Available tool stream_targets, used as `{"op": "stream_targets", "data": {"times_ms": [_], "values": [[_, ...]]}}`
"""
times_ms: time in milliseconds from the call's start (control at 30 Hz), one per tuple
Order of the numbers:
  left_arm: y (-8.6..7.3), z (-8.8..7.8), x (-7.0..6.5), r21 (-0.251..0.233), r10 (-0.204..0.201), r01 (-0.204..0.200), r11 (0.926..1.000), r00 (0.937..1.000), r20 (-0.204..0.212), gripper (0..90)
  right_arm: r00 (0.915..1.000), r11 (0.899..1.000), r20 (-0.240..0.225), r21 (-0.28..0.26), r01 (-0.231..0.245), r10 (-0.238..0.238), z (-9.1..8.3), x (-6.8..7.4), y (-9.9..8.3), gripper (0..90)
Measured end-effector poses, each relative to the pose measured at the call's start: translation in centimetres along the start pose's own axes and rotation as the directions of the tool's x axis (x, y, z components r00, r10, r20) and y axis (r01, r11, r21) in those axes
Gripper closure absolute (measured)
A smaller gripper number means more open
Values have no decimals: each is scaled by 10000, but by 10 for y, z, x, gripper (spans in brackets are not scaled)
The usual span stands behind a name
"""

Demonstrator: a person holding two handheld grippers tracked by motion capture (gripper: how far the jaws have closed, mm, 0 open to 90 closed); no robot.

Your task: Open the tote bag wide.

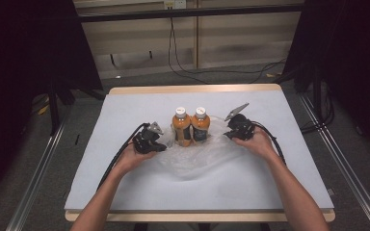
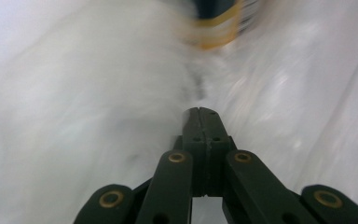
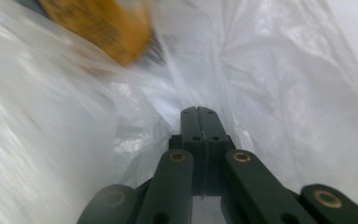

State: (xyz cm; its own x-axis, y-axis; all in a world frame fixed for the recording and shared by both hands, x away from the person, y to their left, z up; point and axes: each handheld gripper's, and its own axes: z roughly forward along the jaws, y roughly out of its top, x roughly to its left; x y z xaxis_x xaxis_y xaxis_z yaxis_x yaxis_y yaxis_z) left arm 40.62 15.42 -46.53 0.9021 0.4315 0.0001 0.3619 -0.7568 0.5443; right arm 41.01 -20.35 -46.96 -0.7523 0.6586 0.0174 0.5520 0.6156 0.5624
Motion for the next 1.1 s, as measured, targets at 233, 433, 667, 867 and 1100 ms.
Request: {"op": "stream_targets", "data": {"times_ms": [233, 433, 667, 867, 1100], "values": [[4, 0, 17, 405, 70, -65, 9992, 9999, -122, 900, 9965, 9989, 827, 427, -185, 149, -11, -21, -11, 900], [5, 0, 27, 547, 125, -108, 9984, 9995, -305, 900, 9920, 9981, 1184, 362, -489, 443, -14, -37, -16, 900], [0, -5, 33, 769, 160, -136, 9969, 9994, -304, 900, 9939, 9974, 1027, 547, -459, 401, -22, -40, -25, 900], [-16, -13, 33, -27, -498, 498, 9988, 9987, -69, 900, 9962, 9991, 776, 161, -403, 389, -29, -27, -30, 900], [-7, -41, 24, -912, -66, 49, 9958, 9998, -176, 900, 9983, 9829, 174, -1769, -509, 548, -56, -16, -9, 900]]}}
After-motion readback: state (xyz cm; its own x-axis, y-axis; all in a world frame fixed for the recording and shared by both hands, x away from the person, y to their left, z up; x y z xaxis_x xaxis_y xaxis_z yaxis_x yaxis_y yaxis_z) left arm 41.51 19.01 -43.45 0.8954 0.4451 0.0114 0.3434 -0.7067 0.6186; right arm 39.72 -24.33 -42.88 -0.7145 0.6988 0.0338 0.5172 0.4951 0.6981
